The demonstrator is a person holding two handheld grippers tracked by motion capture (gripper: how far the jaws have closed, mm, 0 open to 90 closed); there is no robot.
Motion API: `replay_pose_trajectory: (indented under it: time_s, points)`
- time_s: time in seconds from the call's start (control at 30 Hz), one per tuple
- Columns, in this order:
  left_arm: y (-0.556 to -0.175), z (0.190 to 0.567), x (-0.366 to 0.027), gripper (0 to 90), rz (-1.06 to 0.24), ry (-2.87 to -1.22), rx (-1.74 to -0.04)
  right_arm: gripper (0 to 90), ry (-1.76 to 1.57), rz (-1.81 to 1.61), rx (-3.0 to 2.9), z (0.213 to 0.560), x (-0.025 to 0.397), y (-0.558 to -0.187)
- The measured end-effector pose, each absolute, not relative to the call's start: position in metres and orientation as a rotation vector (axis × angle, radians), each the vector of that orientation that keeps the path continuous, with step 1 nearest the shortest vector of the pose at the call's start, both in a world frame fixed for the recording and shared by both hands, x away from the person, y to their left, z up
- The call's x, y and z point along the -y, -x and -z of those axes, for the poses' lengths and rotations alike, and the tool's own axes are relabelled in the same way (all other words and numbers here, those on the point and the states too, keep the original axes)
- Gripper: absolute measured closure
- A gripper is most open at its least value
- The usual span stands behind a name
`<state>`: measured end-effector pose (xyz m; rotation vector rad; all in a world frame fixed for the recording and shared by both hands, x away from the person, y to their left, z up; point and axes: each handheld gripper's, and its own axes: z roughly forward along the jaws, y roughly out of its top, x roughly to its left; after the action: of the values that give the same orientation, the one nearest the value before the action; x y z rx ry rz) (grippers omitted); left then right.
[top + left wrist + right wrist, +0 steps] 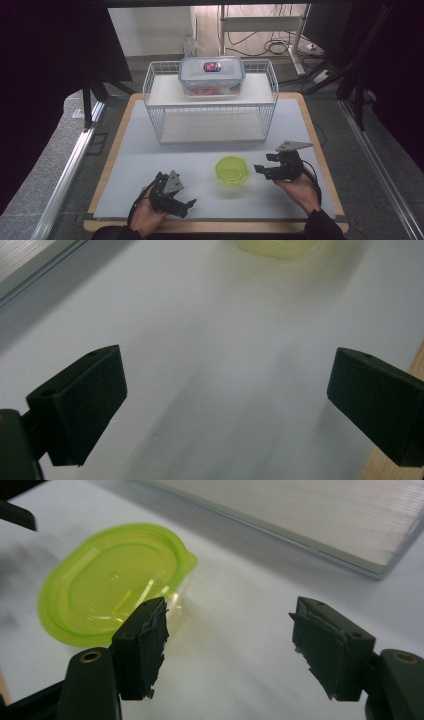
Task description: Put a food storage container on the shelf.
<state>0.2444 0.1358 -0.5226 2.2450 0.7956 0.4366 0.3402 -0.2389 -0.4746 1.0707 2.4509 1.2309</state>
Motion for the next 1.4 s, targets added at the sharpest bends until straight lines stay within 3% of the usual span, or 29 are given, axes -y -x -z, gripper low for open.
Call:
replay_pose_trajectory:
  time_s: [0.27, 0.87, 1.3, 1.4]
  points:
    - [-0.244, 0.522, -0.135, 2.6, -0.445, -2.249, -0.785, 38.1, -1.080, -1.315, -2.508, 0.472, 0.229, -0.343]
    - [-0.244, 0.523, -0.134, 2.8, -0.441, -2.256, -0.779, 68.8, -1.259, -1.360, -2.672, 0.487, 0.205, -0.371]
    - [-0.244, 0.523, -0.134, 2.9, -0.443, -2.257, -0.777, 71.6, -1.384, -1.400, -2.704, 0.491, 0.208, -0.374]
    - [-0.244, 0.523, -0.134, 2.9, -0.445, -2.260, -0.774, 78.4, -1.374, -1.405, -2.709, 0.490, 0.207, -0.374]
